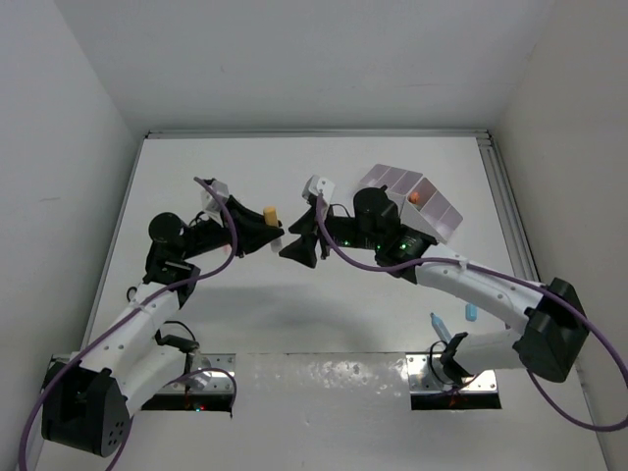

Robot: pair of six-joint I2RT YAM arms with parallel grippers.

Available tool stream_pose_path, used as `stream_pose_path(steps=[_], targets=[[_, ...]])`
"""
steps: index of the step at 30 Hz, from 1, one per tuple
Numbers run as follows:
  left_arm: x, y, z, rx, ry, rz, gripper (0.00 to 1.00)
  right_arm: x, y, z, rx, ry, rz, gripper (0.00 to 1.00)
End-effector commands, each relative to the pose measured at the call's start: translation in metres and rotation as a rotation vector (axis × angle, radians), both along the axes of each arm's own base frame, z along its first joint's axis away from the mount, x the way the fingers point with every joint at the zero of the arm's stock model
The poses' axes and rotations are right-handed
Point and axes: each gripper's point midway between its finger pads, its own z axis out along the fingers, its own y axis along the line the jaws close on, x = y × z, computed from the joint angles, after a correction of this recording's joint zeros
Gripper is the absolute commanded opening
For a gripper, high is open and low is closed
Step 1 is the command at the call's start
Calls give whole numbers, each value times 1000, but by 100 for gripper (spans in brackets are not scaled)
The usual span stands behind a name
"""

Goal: Sort the stationery into containers
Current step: Close the pen cap on the pen.

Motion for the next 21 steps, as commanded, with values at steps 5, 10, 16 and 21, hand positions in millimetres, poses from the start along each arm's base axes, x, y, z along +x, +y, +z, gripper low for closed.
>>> stream_pose_path(steps=[5, 10, 16, 21], targets=[[-13, -4, 35, -45, -94, -44, 0, -9, 29, 27, 153, 19, 112, 59], [-14, -4, 39, -66, -74, -47, 0, 0, 36, 29, 200, 36, 86, 54], [-13, -3, 46, -90, -73, -38, 0, 2, 41, 28, 209, 58, 89, 36], [-12, -3, 53, -101, -84, -34, 0, -2, 39, 18, 187, 81, 95, 36]])
